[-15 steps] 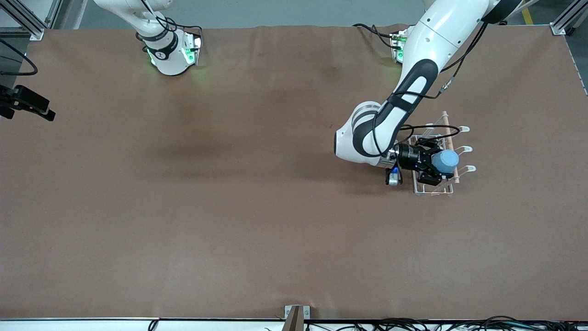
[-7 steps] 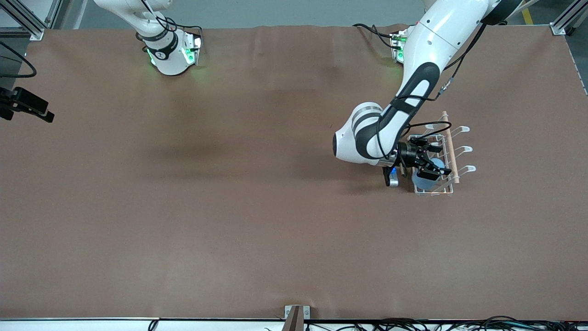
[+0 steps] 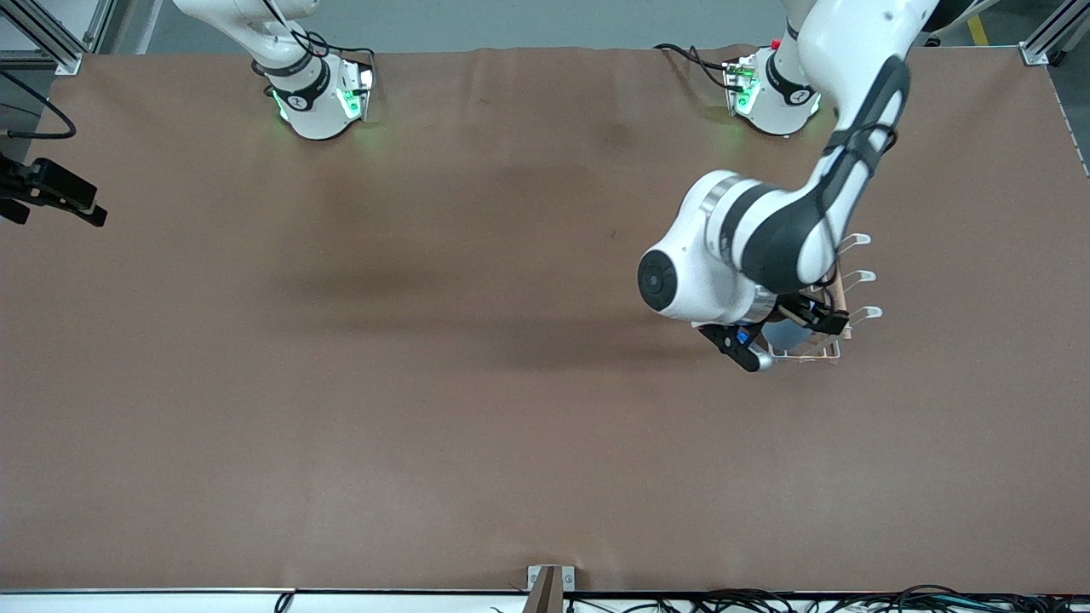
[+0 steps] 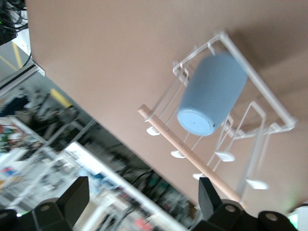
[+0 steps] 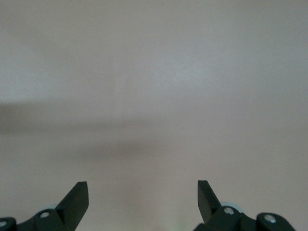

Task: Hang cup on cup holder
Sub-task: 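Lower the cup onto a rack hook and open the left gripper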

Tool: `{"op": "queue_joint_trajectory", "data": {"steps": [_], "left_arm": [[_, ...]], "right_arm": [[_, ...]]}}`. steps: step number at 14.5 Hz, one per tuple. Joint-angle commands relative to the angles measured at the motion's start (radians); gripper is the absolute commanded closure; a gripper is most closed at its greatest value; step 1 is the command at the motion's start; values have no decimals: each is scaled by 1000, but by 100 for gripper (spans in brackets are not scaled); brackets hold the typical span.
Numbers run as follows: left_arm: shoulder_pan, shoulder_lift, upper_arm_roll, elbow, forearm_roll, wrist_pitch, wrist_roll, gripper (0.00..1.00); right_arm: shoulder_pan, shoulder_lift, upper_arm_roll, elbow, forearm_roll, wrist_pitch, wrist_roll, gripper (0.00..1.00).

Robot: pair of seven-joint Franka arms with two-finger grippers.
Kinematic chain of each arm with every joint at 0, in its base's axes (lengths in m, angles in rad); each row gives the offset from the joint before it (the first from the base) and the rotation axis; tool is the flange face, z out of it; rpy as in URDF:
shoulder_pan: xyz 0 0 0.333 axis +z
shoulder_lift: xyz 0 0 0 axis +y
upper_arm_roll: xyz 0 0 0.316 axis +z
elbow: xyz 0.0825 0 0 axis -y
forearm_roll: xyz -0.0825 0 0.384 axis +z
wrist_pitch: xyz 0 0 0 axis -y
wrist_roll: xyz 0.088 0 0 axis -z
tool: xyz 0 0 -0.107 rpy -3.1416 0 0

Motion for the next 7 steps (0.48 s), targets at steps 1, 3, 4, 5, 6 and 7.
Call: {"op": "queue_joint_trajectory", "data": {"steps": [1,3,4,5,6,7], "left_arm": [[72,-45,-10,98,-217,-6,-47,0],[179,-122,-14,106,-430,58,-49,0],[211,-160,-14,106,-463,79,-46,0],[215,-182,-13,106,-463,84,-43,0],[216,-196,-2,107,-462,87,-44,0],[230,-203,-2,112,-465,99,-46,0]], "right_arm": [[10,1,-5,19,-4,-7,8,0],[4,1,-8,19,-3,-7,6,0],[2,1,-8,19,-3,-5,6,0],[1,1,-10,19,-1,-2,6,0],[-1,2,-10,19,-7,-1,5,0],[-2,4,-10,19,-9,1,5,0]]}}
